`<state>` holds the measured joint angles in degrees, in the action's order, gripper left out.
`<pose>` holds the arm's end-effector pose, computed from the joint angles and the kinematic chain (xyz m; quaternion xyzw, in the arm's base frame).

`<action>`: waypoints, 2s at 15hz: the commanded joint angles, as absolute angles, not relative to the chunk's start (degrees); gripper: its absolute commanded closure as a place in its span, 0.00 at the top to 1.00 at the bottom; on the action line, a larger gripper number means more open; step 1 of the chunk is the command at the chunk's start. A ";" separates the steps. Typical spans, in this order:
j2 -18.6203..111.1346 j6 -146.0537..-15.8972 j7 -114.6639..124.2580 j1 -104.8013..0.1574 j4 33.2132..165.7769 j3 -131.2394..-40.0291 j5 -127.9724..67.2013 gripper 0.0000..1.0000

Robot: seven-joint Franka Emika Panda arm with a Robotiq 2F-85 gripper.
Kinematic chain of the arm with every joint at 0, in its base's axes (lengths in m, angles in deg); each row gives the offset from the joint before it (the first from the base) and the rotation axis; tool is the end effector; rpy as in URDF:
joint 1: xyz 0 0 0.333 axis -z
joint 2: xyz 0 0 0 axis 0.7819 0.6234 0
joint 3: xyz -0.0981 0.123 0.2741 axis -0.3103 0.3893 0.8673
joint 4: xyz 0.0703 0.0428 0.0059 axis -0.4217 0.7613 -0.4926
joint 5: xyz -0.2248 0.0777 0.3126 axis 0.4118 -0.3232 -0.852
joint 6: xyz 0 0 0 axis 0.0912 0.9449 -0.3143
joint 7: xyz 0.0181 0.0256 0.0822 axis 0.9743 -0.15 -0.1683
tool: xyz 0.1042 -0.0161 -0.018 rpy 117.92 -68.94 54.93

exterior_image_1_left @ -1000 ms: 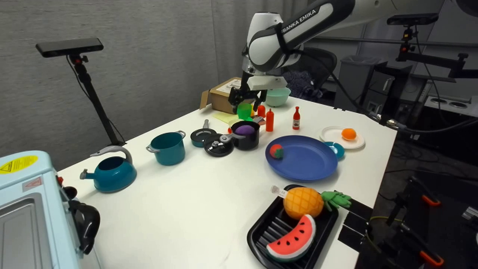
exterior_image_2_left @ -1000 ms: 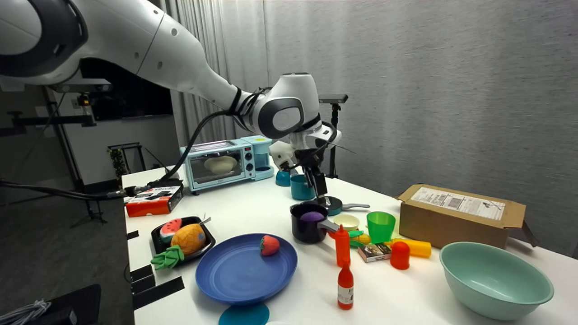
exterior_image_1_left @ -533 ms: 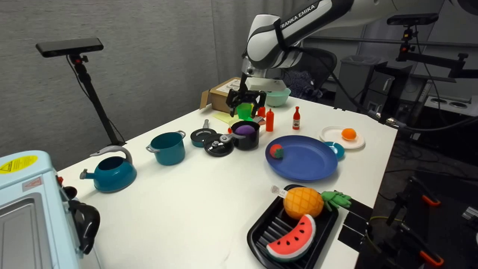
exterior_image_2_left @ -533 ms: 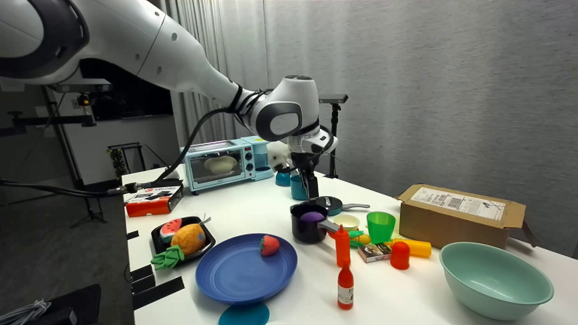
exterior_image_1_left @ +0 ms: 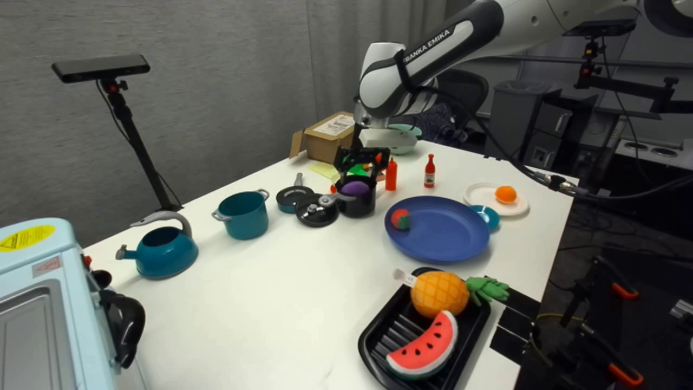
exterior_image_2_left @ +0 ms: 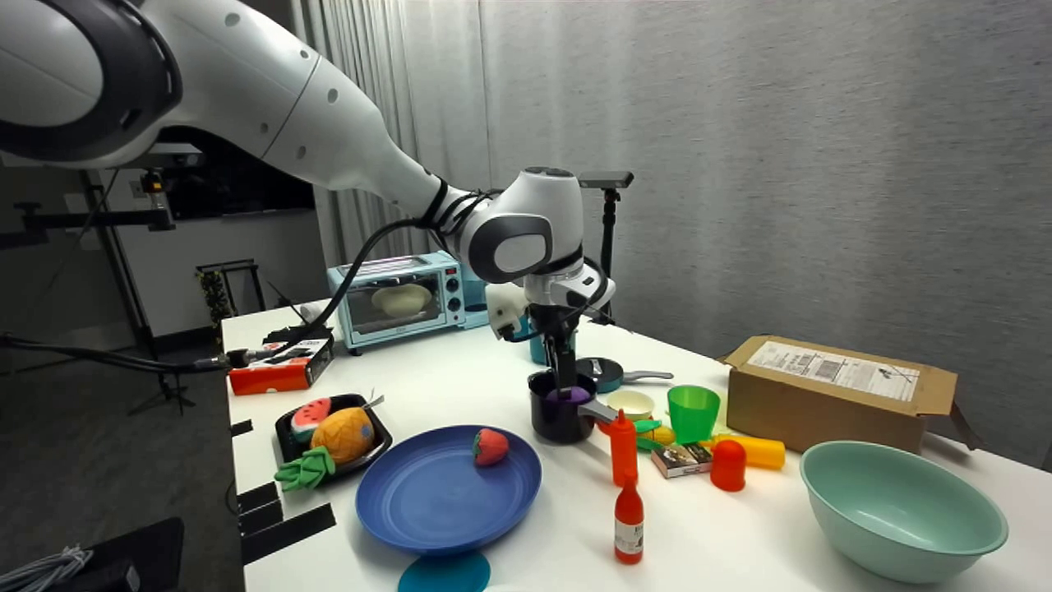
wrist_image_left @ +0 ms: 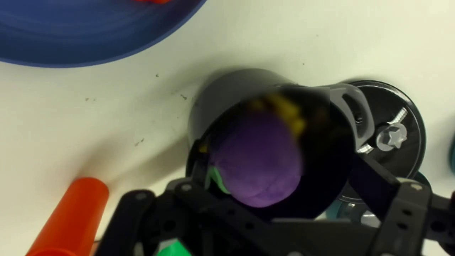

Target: Put the strawberry, the eggplant, the pineapple, the watermelon and the orange plush toys on the blue plate

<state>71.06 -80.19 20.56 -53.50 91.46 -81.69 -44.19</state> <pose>0.7322 0.0292 0.2664 -0.9707 0.2178 -0.0552 0.0851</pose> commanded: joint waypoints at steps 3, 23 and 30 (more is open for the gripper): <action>72.62 -80.32 21.38 -54.39 90.91 -83.42 -42.83 1.00; 70.69 -78.41 19.64 -54.71 89.52 -85.18 -36.51 0.11; 71.03 -77.60 19.56 -55.49 88.80 -85.06 -35.97 0.27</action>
<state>70.97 -79.00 19.77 -54.79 89.53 -84.52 -37.02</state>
